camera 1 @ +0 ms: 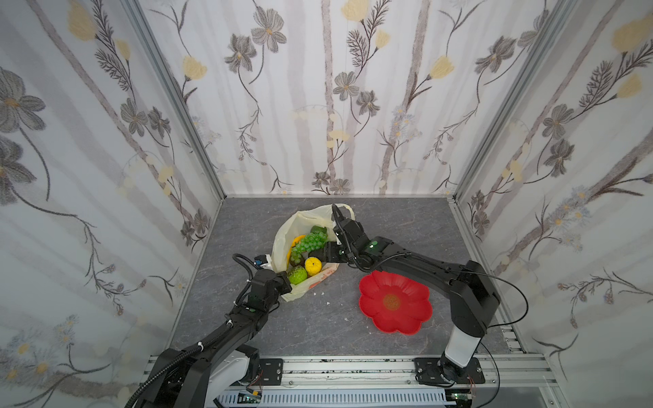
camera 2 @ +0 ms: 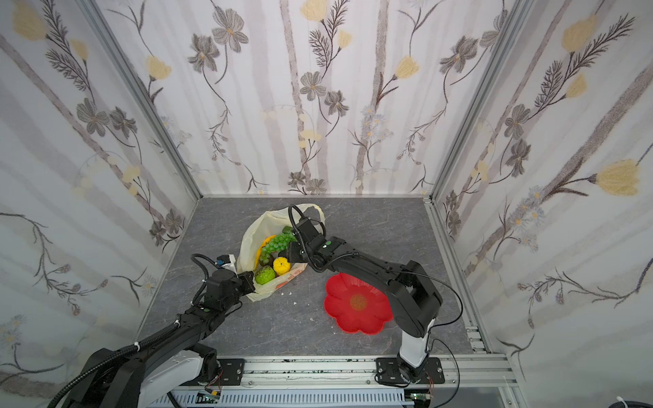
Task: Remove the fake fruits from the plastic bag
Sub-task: 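Release the plate and reach the right gripper into the bag mouth, then grasp the yellow fruit with the right gripper and lift it out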
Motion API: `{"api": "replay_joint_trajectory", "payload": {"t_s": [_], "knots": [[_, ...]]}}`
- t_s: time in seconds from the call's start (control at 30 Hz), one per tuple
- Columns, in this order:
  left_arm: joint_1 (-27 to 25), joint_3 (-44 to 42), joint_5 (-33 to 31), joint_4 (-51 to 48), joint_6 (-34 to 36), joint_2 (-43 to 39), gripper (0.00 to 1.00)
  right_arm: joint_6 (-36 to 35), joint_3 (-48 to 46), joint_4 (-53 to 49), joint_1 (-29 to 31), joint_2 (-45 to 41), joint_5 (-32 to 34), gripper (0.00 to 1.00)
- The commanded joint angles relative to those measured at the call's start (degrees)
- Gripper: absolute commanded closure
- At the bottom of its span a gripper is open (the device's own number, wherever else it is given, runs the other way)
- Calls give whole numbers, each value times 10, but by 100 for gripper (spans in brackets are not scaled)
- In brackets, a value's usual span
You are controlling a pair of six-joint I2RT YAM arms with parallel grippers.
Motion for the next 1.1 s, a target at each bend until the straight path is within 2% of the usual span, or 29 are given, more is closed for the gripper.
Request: {"api": "replay_joint_trajectory", "payload": {"t_s": [0.0, 0.17, 0.3, 0.57, 0.77, 1.07], "knots": [[-1, 6, 3, 10, -3, 2, 100, -26, 37, 27, 9, 39, -20, 39], [-1, 6, 9, 14, -1, 6, 100, -39, 102, -14, 22, 105, 4, 38], [-2, 5, 11, 15, -1, 3, 100, -48, 139, -42, 31, 140, 28, 30], [-2, -1, 20, 17, 0, -11, 100, -54, 217, -119, 42, 199, 87, 29], [-3, -16, 24, 18, -12, -44, 100, -51, 235, -140, 46, 222, 98, 24], [-12, -15, 43, 27, -16, -24, 100, -46, 243, -138, 49, 249, 71, 27]]}}
